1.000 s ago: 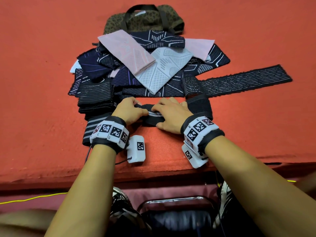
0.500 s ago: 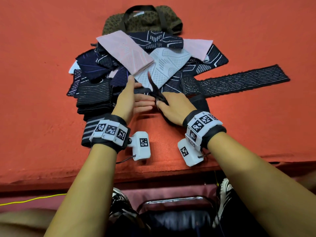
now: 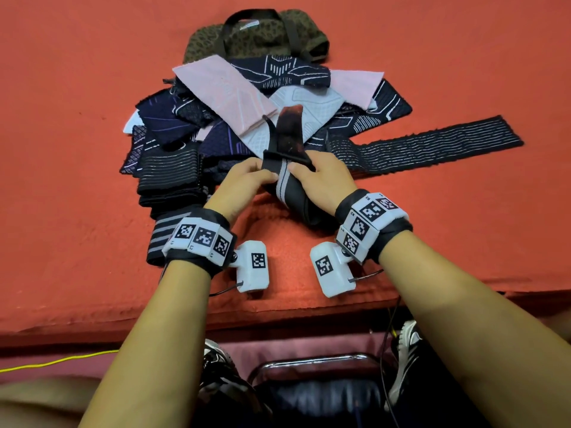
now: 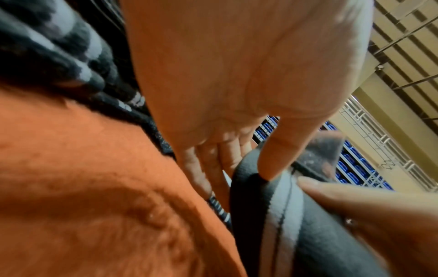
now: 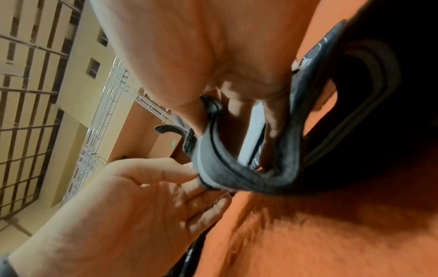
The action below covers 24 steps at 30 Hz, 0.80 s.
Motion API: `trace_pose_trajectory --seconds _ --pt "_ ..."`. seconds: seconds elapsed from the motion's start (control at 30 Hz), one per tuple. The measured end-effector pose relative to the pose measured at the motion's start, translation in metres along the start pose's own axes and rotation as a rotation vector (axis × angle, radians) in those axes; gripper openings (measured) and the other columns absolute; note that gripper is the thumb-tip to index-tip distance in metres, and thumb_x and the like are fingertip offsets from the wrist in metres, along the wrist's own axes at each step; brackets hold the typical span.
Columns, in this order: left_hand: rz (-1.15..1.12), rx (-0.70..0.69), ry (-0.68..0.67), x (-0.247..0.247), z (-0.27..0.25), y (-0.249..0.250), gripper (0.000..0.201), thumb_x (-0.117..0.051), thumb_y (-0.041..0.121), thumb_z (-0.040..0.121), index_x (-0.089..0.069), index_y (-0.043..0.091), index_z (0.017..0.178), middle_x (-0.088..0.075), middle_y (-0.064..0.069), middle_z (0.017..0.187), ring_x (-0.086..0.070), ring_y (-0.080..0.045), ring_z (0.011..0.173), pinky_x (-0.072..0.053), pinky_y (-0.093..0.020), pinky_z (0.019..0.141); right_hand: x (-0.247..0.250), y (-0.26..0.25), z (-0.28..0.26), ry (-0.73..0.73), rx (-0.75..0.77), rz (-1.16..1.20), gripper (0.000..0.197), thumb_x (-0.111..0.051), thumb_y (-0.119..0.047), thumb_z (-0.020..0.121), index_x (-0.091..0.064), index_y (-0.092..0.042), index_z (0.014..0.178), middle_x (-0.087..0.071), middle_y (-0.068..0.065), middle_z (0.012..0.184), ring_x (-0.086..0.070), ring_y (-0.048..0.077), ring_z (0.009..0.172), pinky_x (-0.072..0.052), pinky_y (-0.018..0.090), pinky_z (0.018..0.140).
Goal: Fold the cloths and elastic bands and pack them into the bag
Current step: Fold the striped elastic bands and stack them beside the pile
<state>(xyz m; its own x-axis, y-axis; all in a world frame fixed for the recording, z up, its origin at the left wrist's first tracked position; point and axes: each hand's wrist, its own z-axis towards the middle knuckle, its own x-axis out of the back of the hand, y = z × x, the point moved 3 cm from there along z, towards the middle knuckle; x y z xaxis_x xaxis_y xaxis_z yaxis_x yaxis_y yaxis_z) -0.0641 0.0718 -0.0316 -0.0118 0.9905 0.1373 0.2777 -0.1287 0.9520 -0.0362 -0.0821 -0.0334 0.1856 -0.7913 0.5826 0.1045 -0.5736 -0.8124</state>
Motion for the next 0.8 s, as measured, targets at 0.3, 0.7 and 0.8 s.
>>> trace_pose_trajectory --seconds 0.3,0.7,0.8 --pt "0.145 -0.254 0.008 0.005 -0.003 0.018 0.022 -0.061 0.013 0.095 -0.056 0.005 0.075 -0.046 -0.006 0.070 -0.044 -0.008 0.064 -0.036 -0.018 0.062 0.022 -0.007 0.003 0.192 0.030 0.045 0.020 -0.051 -0.031 0.098 -0.065 -0.019 0.105 -0.069 0.005 0.109 -0.059 0.026 0.105 -0.033 0.024 0.075" --pt "0.266 -0.426 0.058 0.014 0.007 0.021 0.014 -0.053 0.046 0.094 -0.059 0.036 0.085 -0.054 -0.010 0.077 -0.046 -0.018 0.073 -0.038 -0.037 0.071 0.020 0.000 0.000 0.148 -0.125 0.236 0.026 -0.051 -0.038 0.096 -0.062 -0.015 0.098 -0.071 0.011 0.077 -0.070 0.024 0.055 -0.057 0.037 0.052" --pt "0.404 -0.406 0.023 0.017 0.011 0.019 0.010 -0.053 0.029 0.097 -0.061 0.035 0.098 -0.063 0.001 0.084 -0.055 -0.010 0.078 -0.047 -0.036 0.082 0.023 0.010 0.000 0.180 -0.152 0.116 0.026 -0.054 -0.034 0.090 -0.061 -0.013 0.076 -0.068 0.009 0.068 -0.069 0.027 0.062 -0.058 0.041 0.062"
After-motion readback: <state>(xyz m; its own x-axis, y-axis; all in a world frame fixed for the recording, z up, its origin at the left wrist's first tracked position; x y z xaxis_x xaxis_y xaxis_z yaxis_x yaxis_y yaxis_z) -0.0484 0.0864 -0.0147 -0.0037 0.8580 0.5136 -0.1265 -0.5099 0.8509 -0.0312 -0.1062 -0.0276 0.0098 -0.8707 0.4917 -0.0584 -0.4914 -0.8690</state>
